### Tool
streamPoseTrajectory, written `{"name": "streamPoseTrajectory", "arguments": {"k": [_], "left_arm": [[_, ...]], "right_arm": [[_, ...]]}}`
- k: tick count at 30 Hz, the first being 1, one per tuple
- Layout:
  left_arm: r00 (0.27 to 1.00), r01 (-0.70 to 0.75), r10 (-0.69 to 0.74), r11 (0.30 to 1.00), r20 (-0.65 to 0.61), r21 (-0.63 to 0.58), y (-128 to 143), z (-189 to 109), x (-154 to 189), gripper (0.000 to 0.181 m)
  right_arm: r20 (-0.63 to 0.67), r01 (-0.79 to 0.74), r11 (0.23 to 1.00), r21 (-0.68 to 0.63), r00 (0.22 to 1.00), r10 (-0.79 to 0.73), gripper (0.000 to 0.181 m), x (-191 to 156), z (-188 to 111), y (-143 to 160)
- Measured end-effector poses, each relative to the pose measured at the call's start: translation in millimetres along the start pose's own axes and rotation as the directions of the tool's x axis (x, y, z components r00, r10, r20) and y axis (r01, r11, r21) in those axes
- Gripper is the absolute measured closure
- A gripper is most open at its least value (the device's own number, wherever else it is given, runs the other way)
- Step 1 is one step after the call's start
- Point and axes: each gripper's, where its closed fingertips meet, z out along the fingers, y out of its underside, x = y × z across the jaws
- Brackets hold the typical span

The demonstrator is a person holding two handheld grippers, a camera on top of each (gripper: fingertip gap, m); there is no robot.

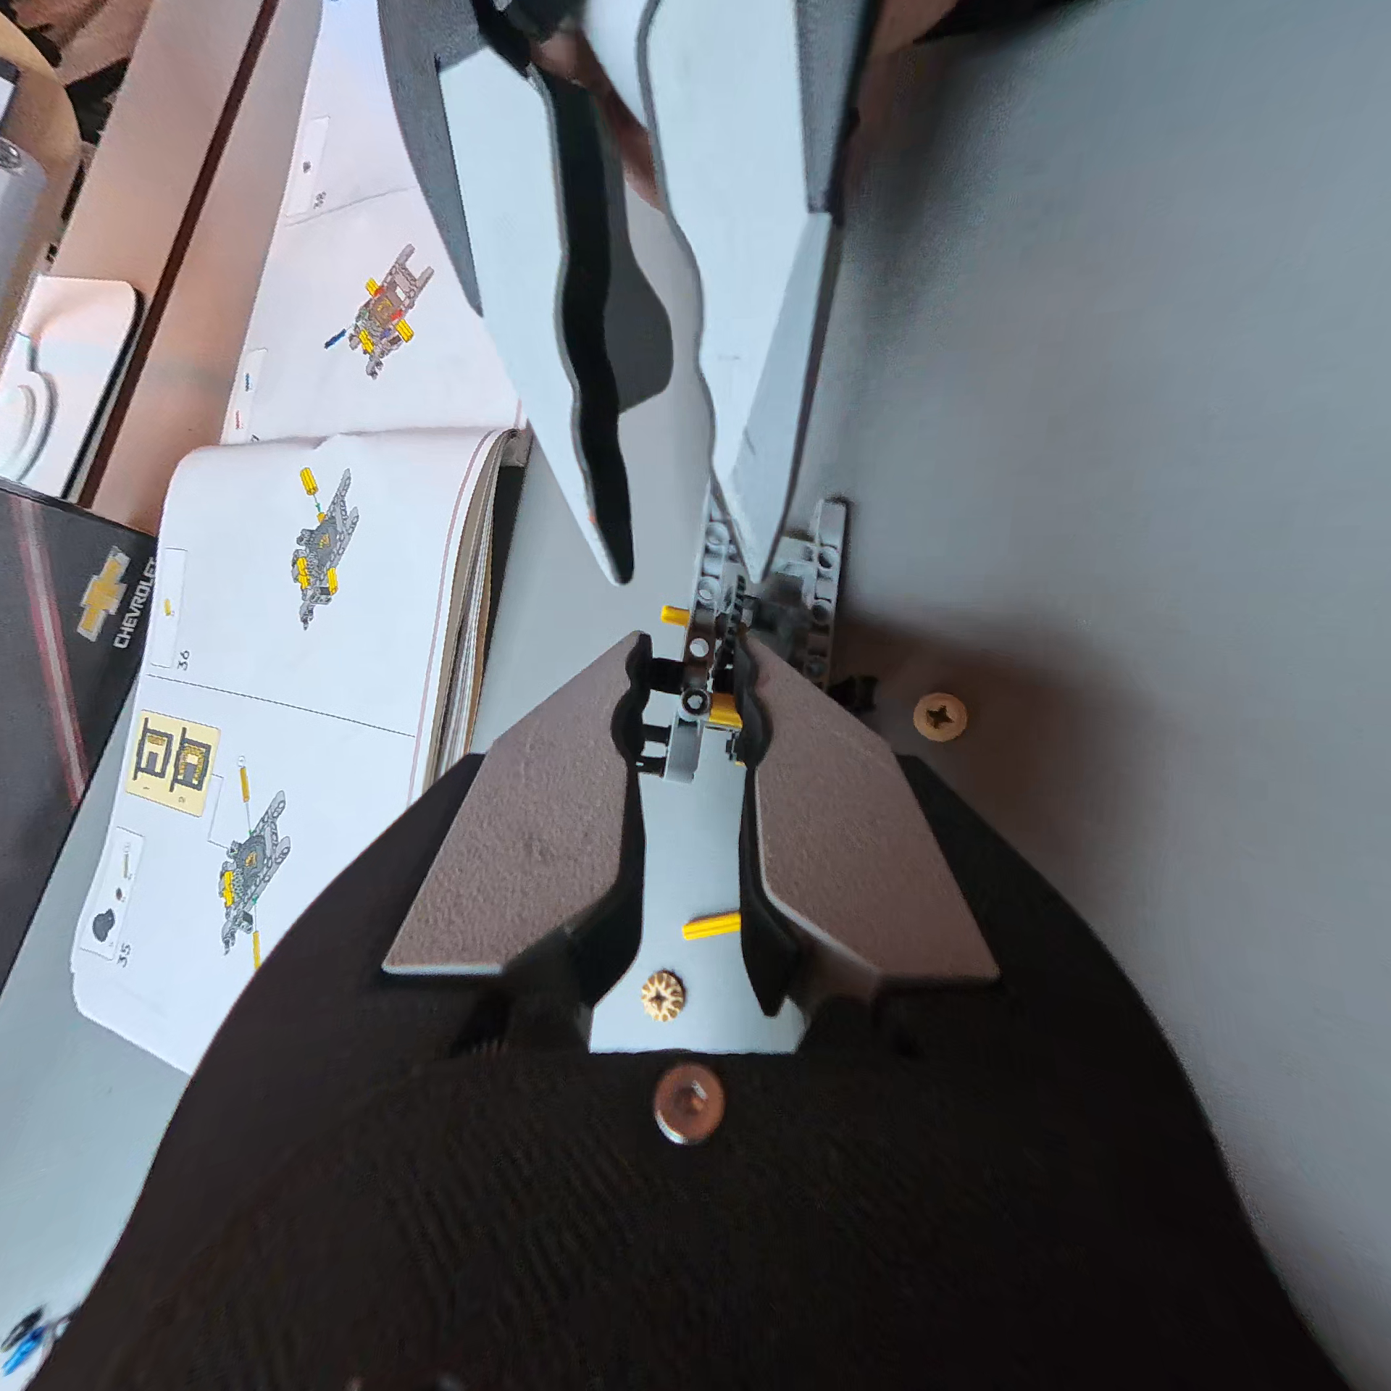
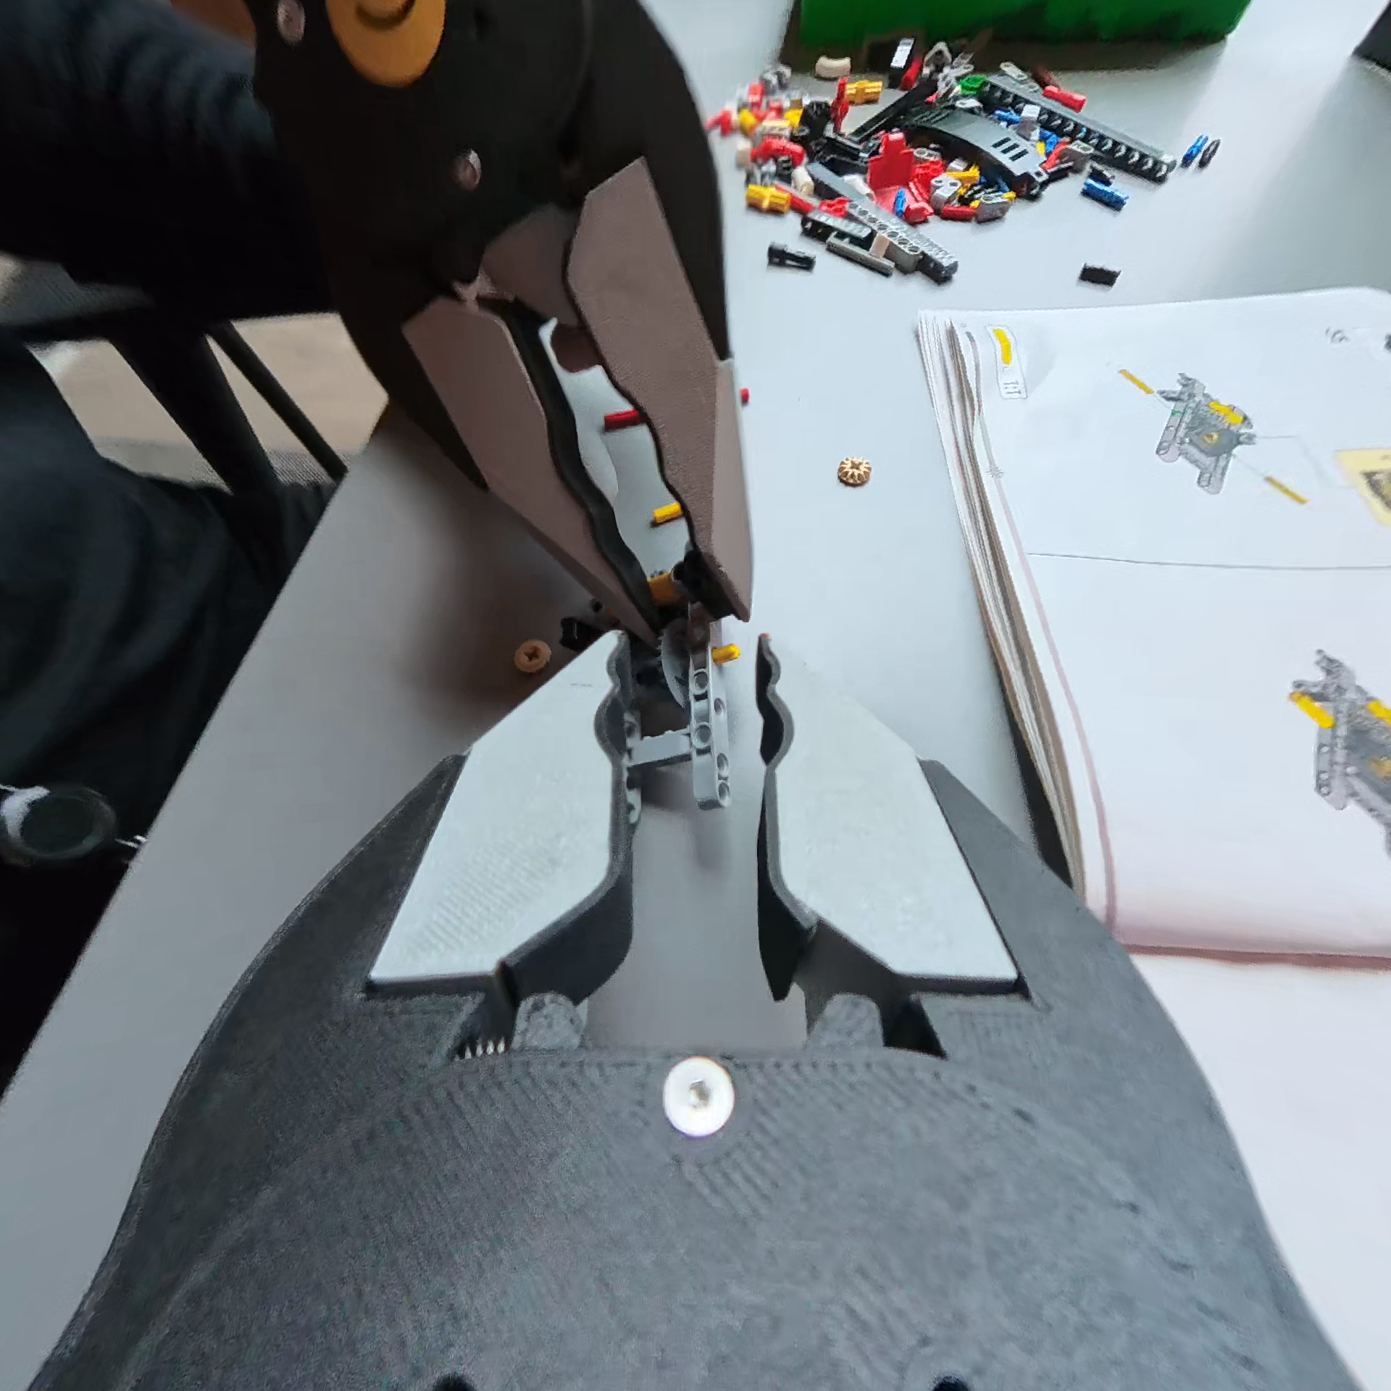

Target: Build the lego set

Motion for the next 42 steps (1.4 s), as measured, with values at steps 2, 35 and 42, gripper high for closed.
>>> {"name": "streamPoseTrajectory", "arguments": {"k": [2, 35, 42], "left_arm": [[1.0, -0.018, 0.018, 1.0, 0.021, 0.015, -1.3, 0.4, -1.3, 0.163], [0.943, -0.228, 0.19, 0.967, 0.275, 0.114, -7.8, -3.1, -10.8, 0.163], [0.939, -0.235, 0.194, 0.965, 0.283, 0.116, -8.2, -3.1, -11.1, 0.164]], "right_arm": [[0.029, -0.098, 0.995, 0.013, 0.995, 0.098, 0.151, 4.0, 0.8, 0.5], [0.104, -0.413, 0.908, 0.075, 0.909, 0.404, 0.181, 18.4, 8.1, -3.5], [0.104, -0.425, 0.901, 0.082, 0.903, 0.417, 0.181, 20.0, 8.3, -3.8]]}}
